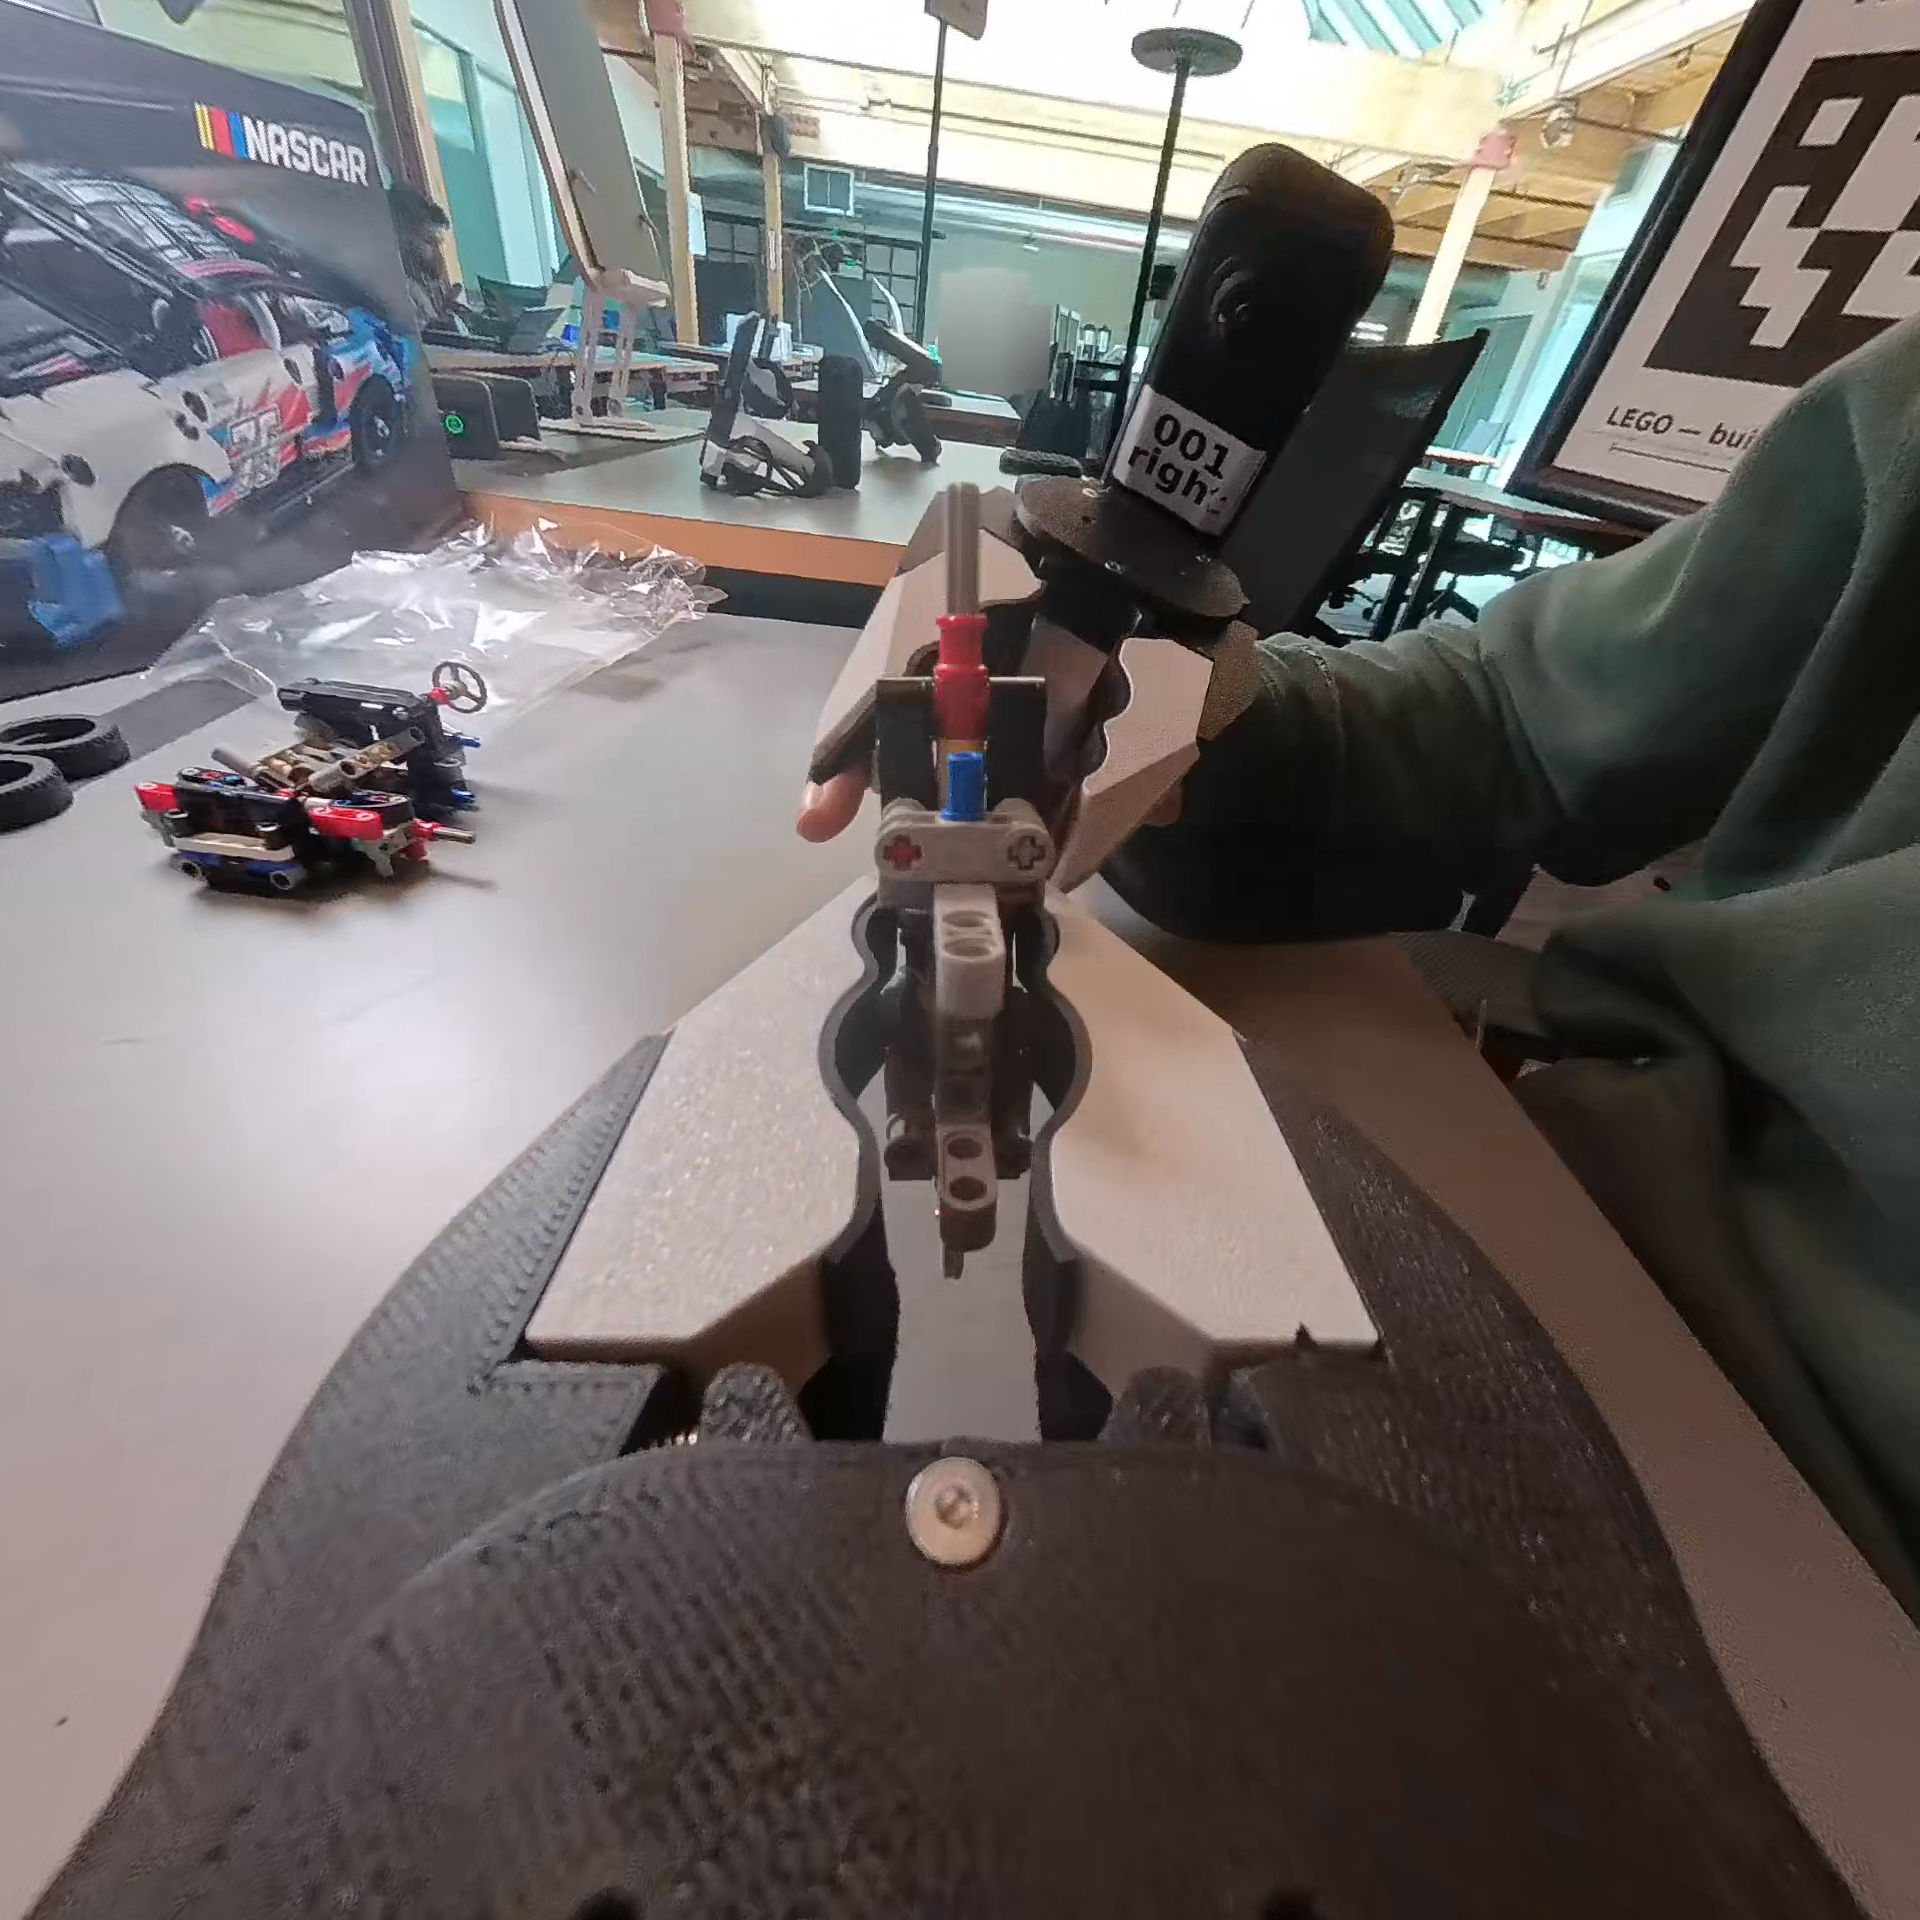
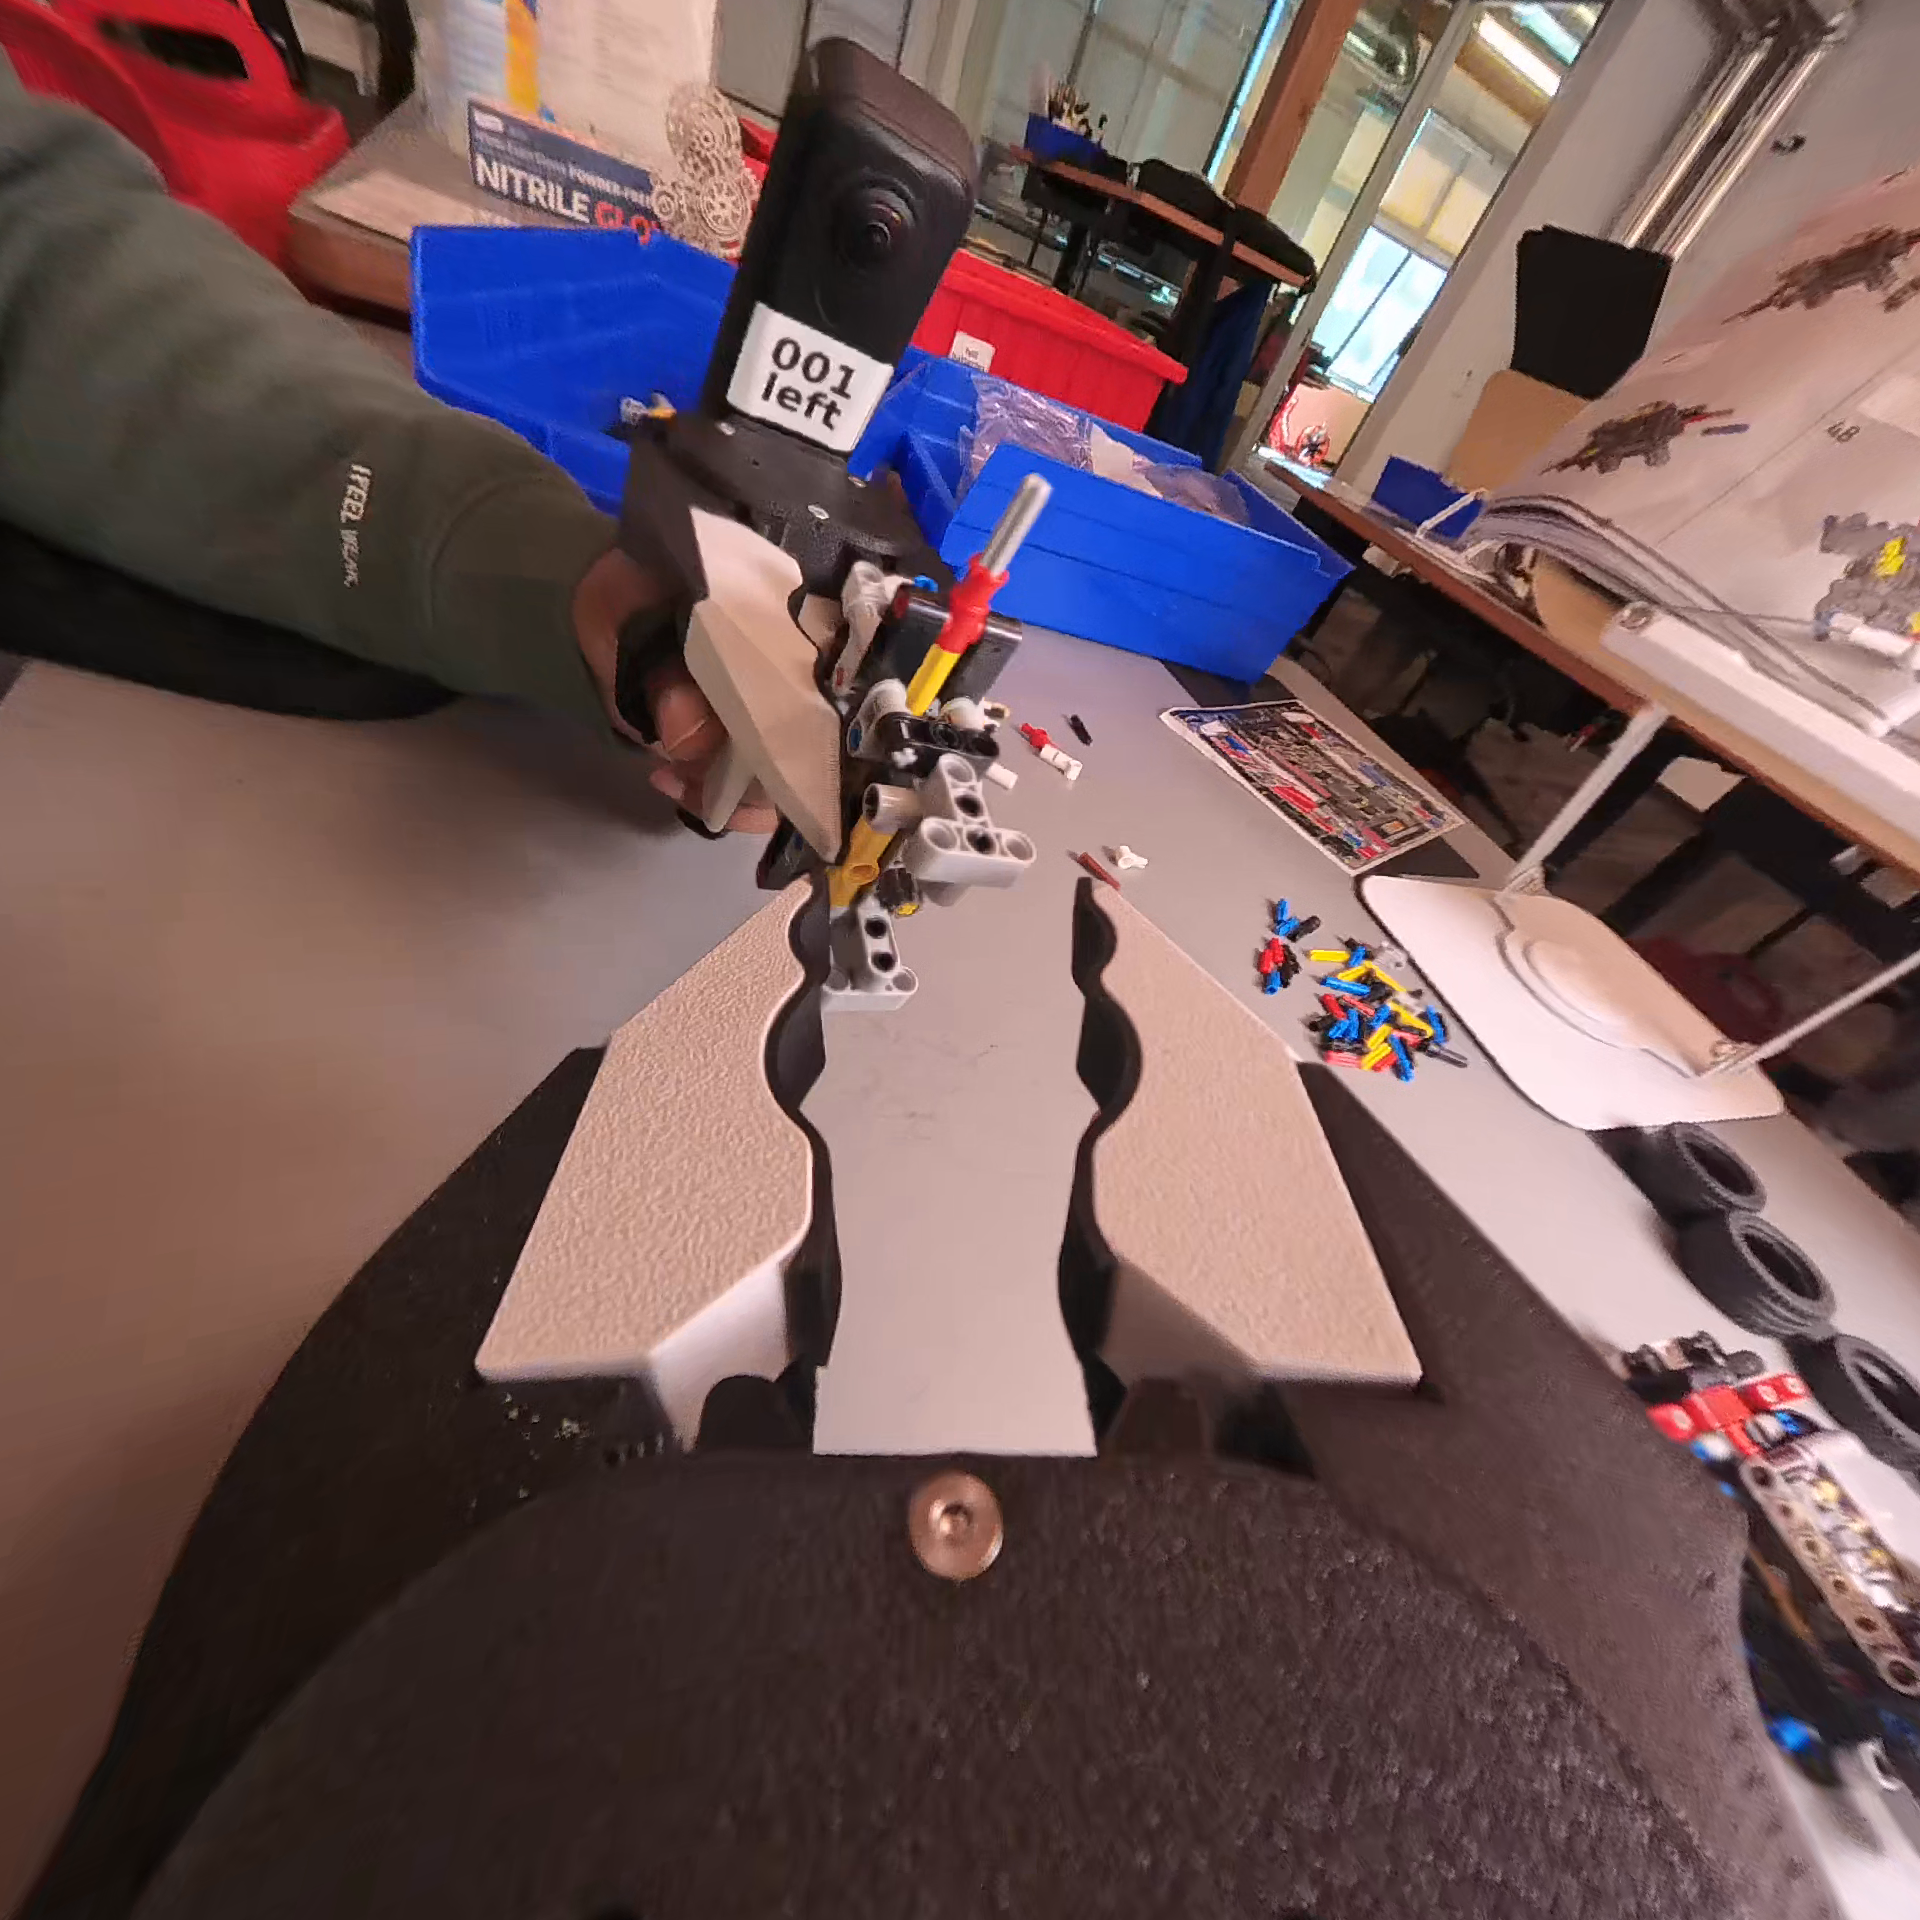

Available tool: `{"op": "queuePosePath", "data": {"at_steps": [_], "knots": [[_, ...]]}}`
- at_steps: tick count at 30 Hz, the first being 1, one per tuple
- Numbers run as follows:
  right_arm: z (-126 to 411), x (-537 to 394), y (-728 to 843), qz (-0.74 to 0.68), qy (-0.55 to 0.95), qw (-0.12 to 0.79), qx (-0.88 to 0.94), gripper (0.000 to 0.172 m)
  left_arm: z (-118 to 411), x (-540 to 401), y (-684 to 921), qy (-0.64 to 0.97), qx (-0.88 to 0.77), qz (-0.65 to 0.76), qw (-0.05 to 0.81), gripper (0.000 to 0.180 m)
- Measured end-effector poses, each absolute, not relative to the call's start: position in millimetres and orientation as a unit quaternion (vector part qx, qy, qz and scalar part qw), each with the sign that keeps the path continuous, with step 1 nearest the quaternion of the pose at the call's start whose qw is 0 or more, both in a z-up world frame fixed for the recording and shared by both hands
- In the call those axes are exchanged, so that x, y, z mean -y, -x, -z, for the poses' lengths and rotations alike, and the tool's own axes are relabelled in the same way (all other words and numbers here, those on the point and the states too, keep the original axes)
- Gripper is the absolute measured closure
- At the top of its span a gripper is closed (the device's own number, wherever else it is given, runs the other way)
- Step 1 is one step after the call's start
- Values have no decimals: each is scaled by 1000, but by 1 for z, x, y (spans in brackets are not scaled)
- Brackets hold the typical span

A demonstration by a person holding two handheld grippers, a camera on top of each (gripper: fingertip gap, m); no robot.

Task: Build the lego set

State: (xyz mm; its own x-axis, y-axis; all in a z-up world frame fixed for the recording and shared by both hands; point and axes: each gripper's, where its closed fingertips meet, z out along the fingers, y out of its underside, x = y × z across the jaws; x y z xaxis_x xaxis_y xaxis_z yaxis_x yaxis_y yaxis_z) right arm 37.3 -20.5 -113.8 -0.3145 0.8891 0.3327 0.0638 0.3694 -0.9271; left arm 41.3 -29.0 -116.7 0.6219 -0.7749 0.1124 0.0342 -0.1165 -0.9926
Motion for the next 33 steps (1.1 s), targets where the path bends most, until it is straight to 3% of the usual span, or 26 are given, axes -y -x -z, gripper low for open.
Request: {"op": "queuePosePath", "data": {"at_steps": [14, 24, 26, 29, 33], "knots": [[107, 23, -42, -442, 343, 489, 669, 134, 110, 28, -37, 645, -305, 247, 655, 161], [108, 44, -38, -543, 362, 398, 645, 135, 85, 42, -38, 585, -238, 423, 650, 160], [102, 52, -35, -571, 361, 377, 634, 152, 87, 44, -44, 584, -254, 423, 644, 160], [100, 57, -37, -584, 360, 350, 638, 157, 86, 48, -45, 580, -266, 427, 641, 160], [103, 45, -35, -513, 350, 406, 670, 158, 96, 42, -39, 609, -270, 404, 626, 157]]}}
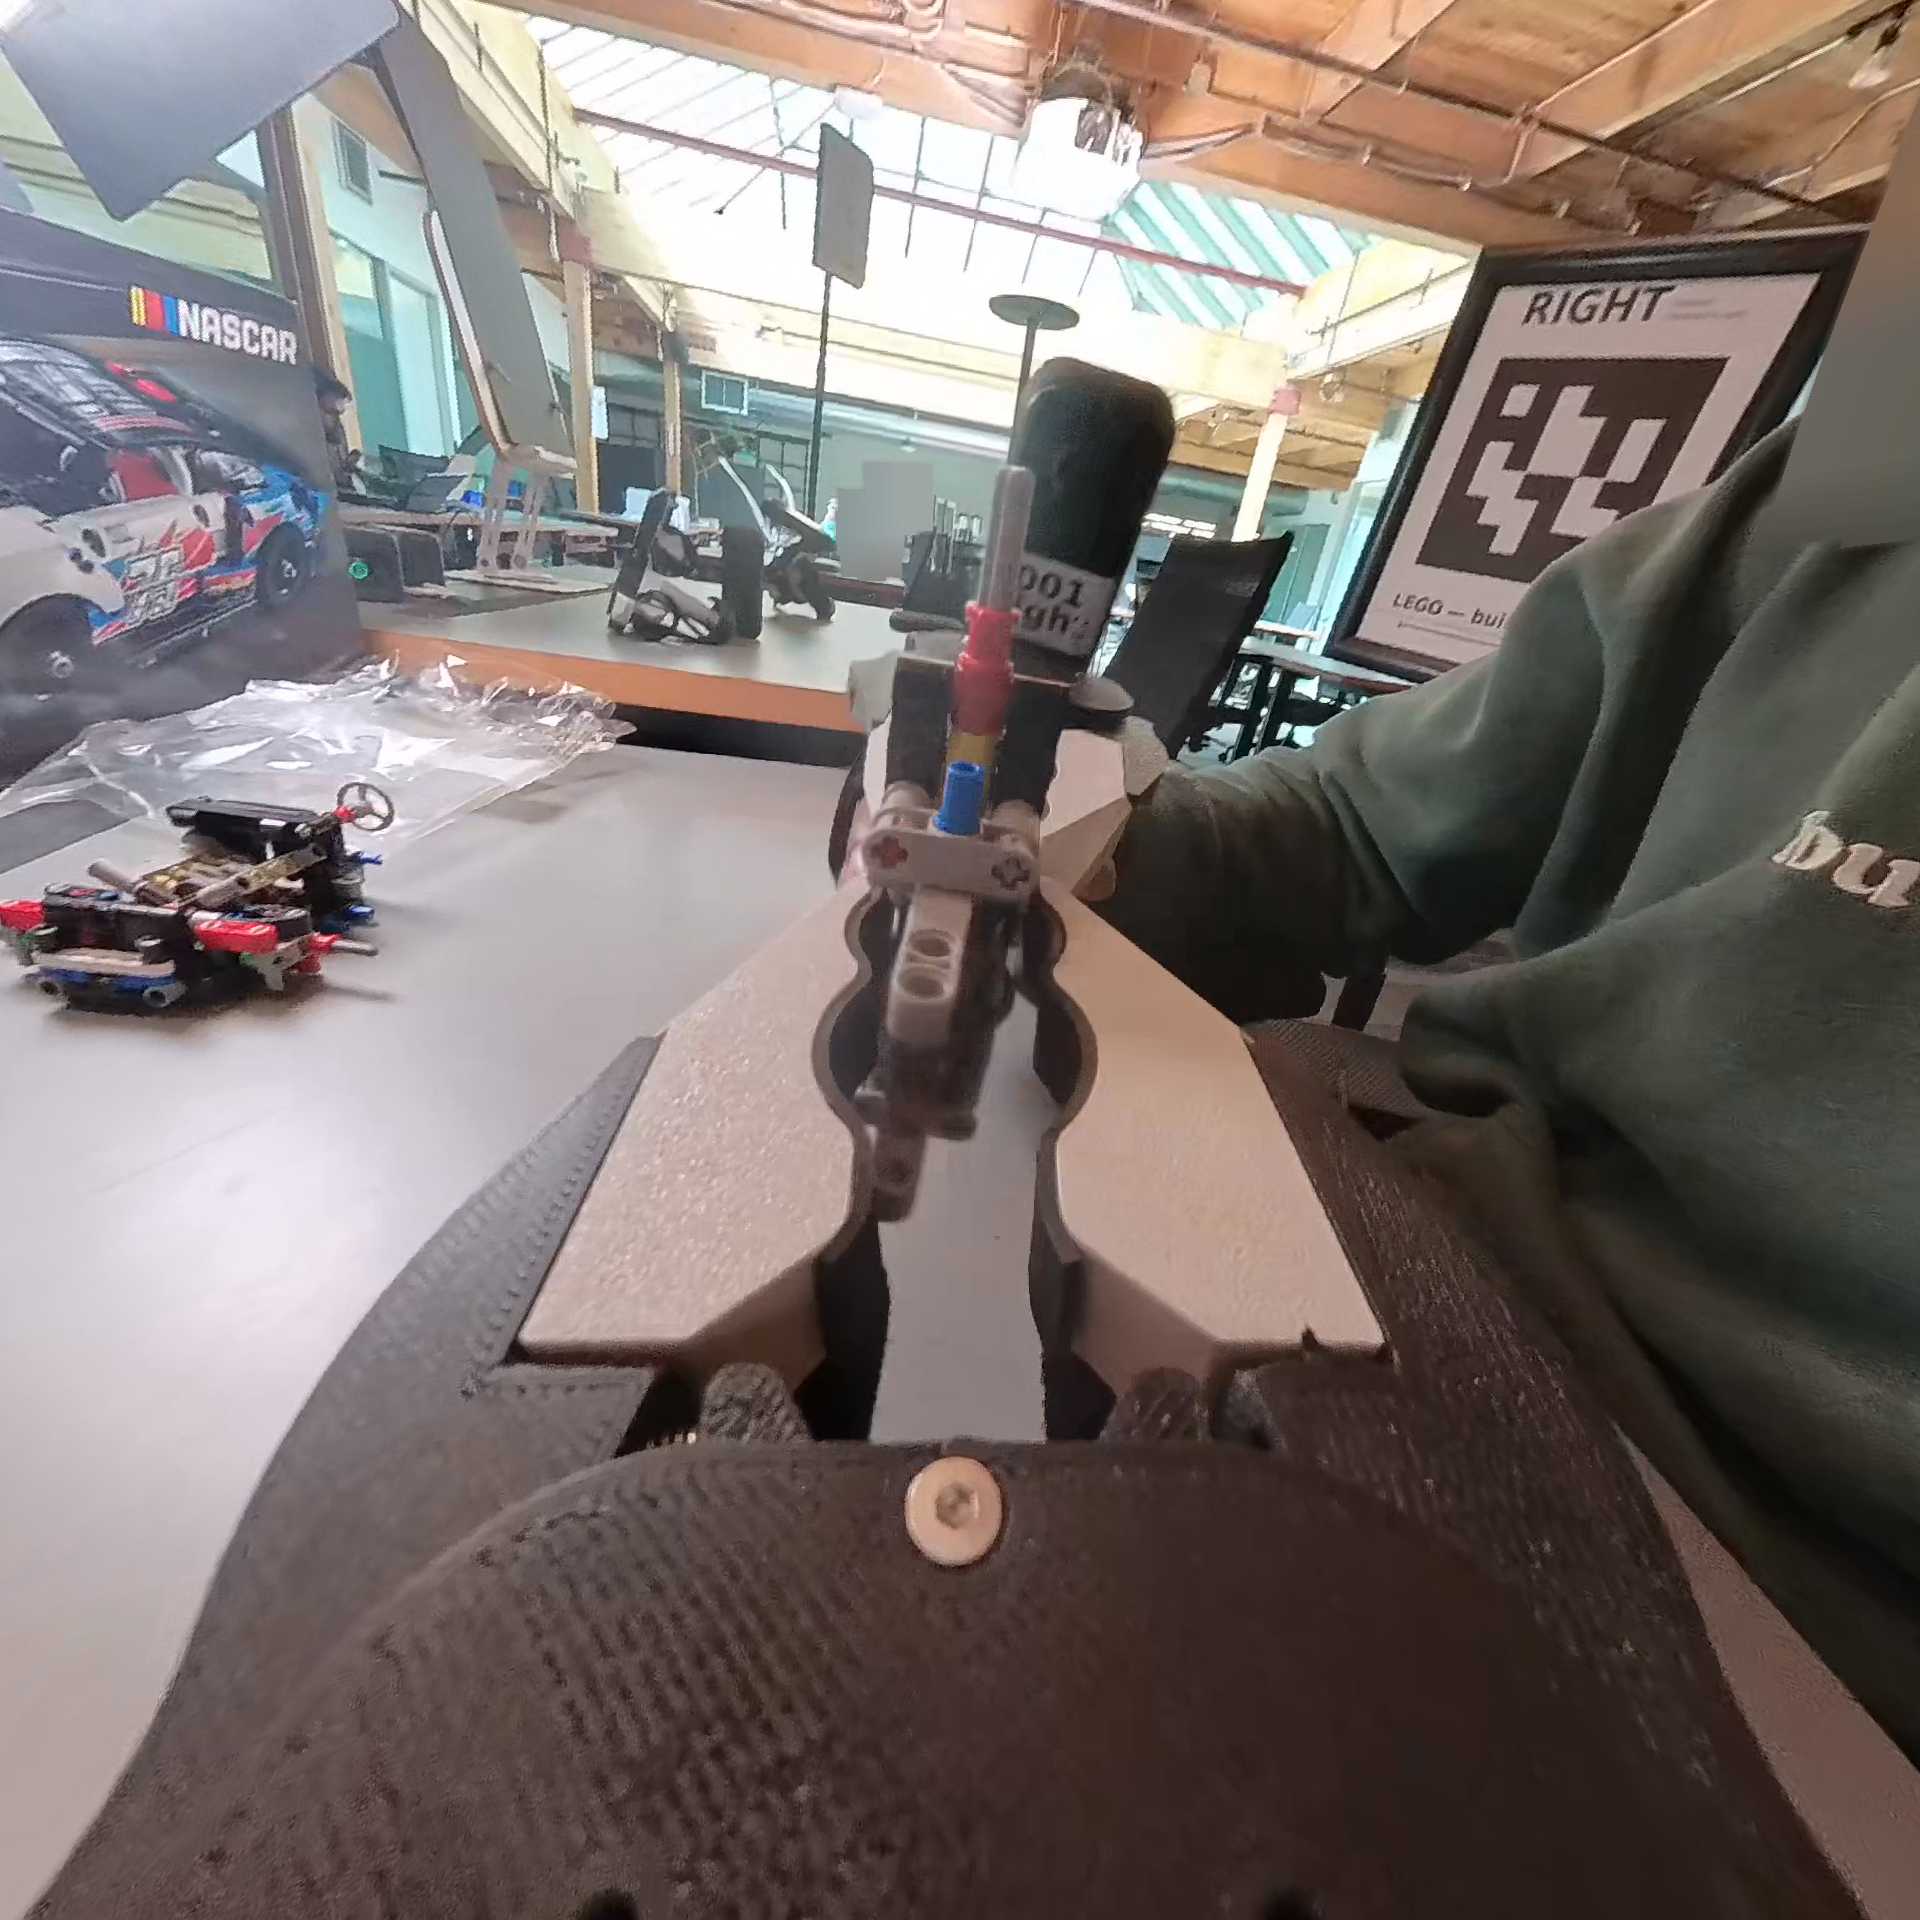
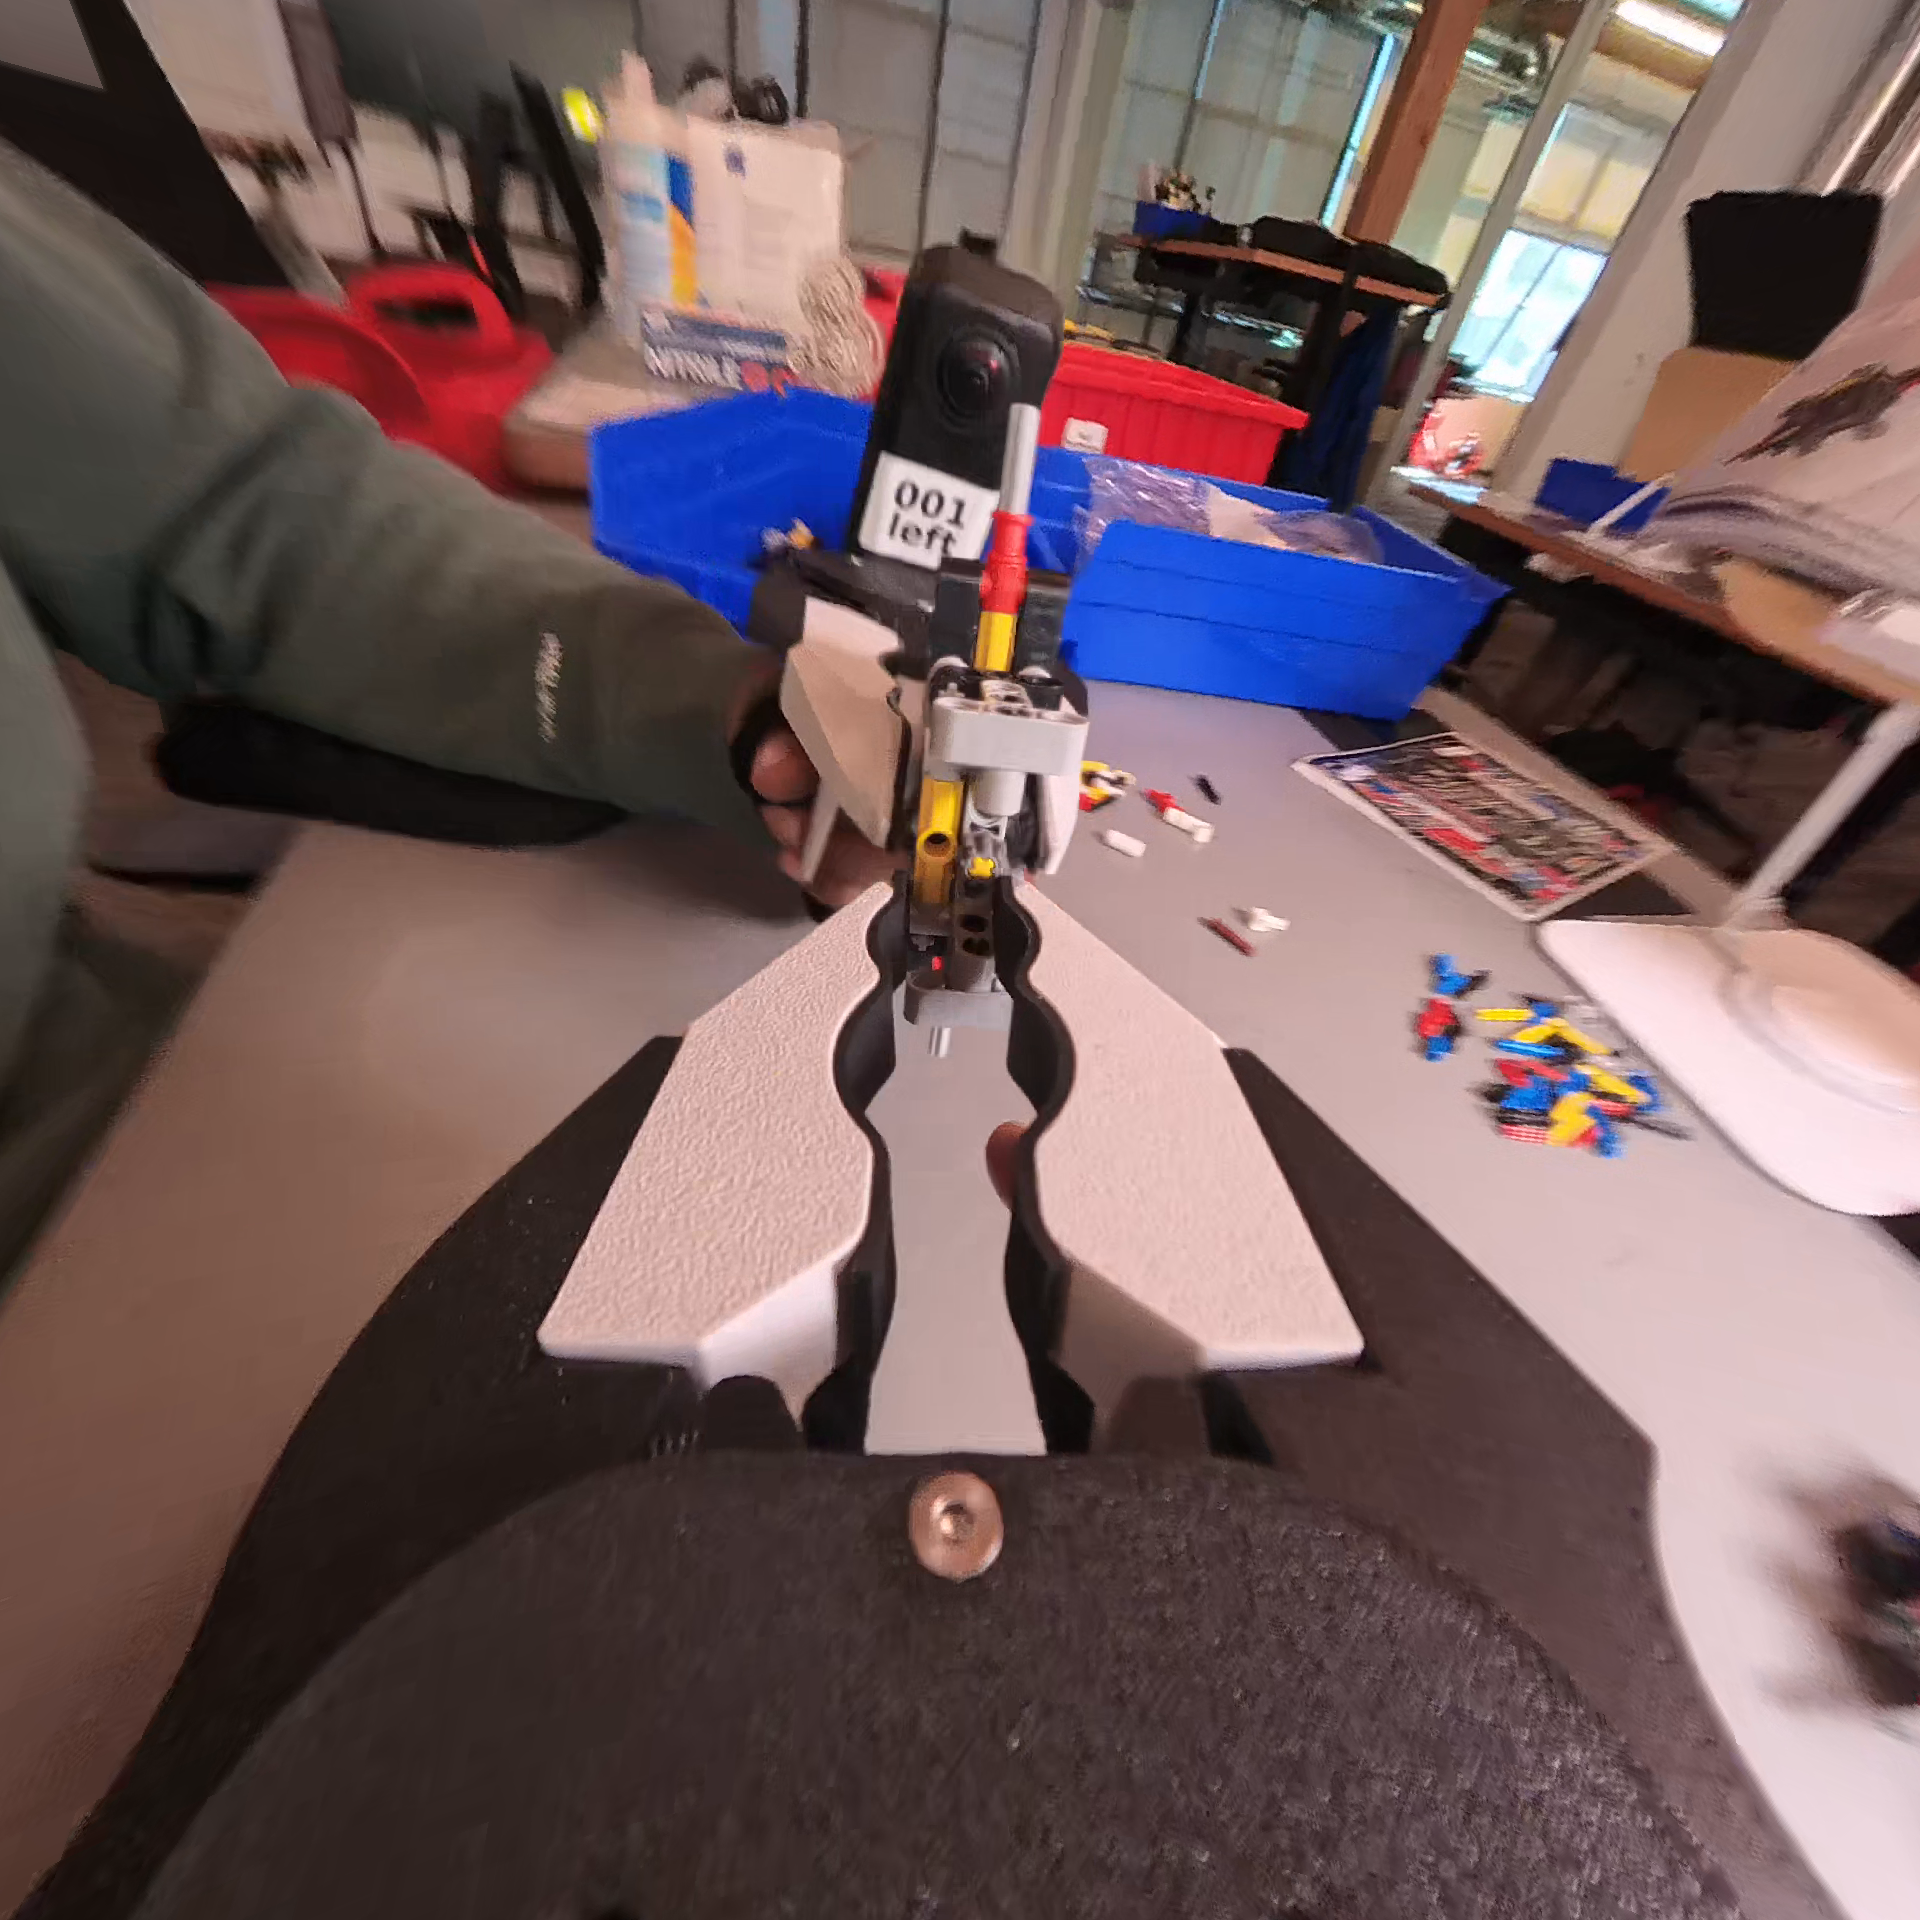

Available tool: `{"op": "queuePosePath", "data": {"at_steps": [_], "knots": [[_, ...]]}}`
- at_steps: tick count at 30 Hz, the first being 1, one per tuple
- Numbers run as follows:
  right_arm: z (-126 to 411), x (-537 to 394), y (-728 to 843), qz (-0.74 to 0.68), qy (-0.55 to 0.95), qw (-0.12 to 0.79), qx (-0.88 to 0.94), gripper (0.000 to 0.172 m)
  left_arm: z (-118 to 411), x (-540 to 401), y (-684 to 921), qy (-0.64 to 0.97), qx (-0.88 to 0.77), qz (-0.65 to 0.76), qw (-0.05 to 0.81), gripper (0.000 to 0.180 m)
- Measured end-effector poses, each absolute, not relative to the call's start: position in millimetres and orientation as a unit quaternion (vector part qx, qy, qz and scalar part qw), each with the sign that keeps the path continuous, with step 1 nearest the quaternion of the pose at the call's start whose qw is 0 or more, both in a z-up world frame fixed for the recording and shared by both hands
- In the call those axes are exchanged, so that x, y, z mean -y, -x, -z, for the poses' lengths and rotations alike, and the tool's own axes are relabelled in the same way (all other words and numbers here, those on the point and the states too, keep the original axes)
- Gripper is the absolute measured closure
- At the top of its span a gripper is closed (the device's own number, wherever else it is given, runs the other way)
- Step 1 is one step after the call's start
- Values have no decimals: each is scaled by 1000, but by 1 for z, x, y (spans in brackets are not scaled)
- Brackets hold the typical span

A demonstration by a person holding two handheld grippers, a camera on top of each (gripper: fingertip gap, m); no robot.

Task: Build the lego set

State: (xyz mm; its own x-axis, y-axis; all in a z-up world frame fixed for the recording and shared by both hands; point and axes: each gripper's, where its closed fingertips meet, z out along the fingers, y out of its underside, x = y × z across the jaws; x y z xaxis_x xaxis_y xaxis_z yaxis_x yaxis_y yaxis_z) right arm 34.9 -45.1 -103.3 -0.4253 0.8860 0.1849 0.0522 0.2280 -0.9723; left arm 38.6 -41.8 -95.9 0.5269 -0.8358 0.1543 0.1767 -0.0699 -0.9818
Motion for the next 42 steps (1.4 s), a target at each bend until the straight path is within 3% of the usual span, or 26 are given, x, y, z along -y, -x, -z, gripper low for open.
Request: {"op": "queuePosePath", "data": {"at_steps": [3, 7, 10, 13, 15, 16, 19, 24, 29, 35, 37, 42], "knots": [[103, 27, -32, -400, 311, 490, 710, 158, 103, 28, -19, 651, -240, 374, 616, 134], [128, -11, -18, -141, 215, 589, 766, 157, 129, 18, 10, 723, -250, 280, 579, 109], [153, -34, -5, 46, 161, 608, 776, 158, 151, 19, 25, 768, -259, 220, 543, 100], [188, -30, -1, 79, 176, 550, 813, 157, 166, 20, 30, 791, -255, 185, 524, 101], [194, -19, 0, 64, 175, 546, 817, 154, 180, 19, 31, 811, -259, 163, 499, 105], [196, -11, -2, 40, 183, 533, 825, 144, 186, 18, 32, 818, -266, 149, 487, 106], [187, 17, -9, -94, 239, 486, 835, 128, 205, 20, 39, 839, -287, 103, 451, 129], [175, -6, -26, -214, 324, 432, 814, 124, 215, 22, 44, 844, -310, 71, 432, 148], [208, -52, -37, -226, 407, 383, 798, 131, 216, 17, 55, 841, -312, 34, 440, 167], [213, -44, -24, -234, 400, 387, 797, 145, 206, 4, 73, 838, -270, 4, 474, 164], [215, -39, -22, -222, 389, 394, 803, 168, 203, 3, 79, 839, -256, 4, 479, 164], [216, -45, -23, -179, 431, 402, 788, 170, 193, 11, 70, 831, -258, 71, 489, 159]]}}
